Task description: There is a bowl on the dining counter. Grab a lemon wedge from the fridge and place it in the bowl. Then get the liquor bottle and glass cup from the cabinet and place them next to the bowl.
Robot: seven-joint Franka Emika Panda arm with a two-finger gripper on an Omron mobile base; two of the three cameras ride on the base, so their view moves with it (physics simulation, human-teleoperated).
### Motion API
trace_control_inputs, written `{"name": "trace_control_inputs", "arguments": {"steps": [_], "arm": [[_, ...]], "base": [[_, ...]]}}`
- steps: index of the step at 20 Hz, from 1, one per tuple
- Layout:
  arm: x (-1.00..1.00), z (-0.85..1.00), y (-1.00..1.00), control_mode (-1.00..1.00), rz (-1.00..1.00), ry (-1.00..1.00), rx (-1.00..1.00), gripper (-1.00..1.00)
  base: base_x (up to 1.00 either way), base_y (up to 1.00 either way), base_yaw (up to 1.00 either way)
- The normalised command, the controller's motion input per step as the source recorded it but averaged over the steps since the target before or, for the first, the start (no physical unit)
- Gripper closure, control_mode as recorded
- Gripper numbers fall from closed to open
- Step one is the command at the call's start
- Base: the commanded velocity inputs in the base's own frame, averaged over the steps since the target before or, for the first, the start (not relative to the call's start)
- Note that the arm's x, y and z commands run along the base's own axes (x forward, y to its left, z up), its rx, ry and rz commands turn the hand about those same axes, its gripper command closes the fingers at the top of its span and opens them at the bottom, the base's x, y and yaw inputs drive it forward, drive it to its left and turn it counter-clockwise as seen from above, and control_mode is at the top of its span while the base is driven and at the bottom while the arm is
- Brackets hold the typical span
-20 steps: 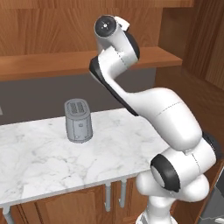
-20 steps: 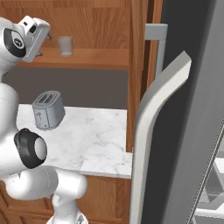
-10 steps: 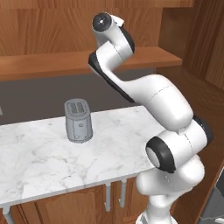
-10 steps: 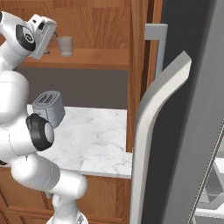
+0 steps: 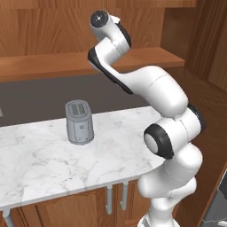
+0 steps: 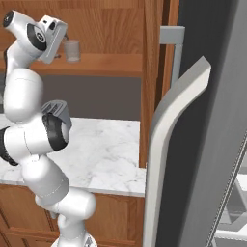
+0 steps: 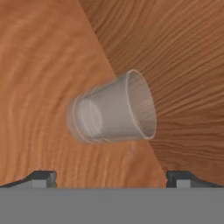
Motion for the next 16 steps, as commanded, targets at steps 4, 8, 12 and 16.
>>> {"name": "trace_control_inputs", "arguments": {"steps": [4,8,12,16], "arm": [[0.36,-0.15,0.15,-1.00,0.05,0.04,-0.07,-1.00],[0.41,-0.12,0.10,-1.00,0.06,0.03,-0.04,-1.00],[0.53,0.00,0.00,-1.00,0.06,0.02,-0.02,-1.00],[0.40,-0.02,0.00,-1.00,0.05,0.03,-0.02,-1.00]], "base": [[0.00,0.00,0.00],[0.00,0.00,0.00],[0.00,0.00,0.00],[0.00,0.00,0.00]]}}
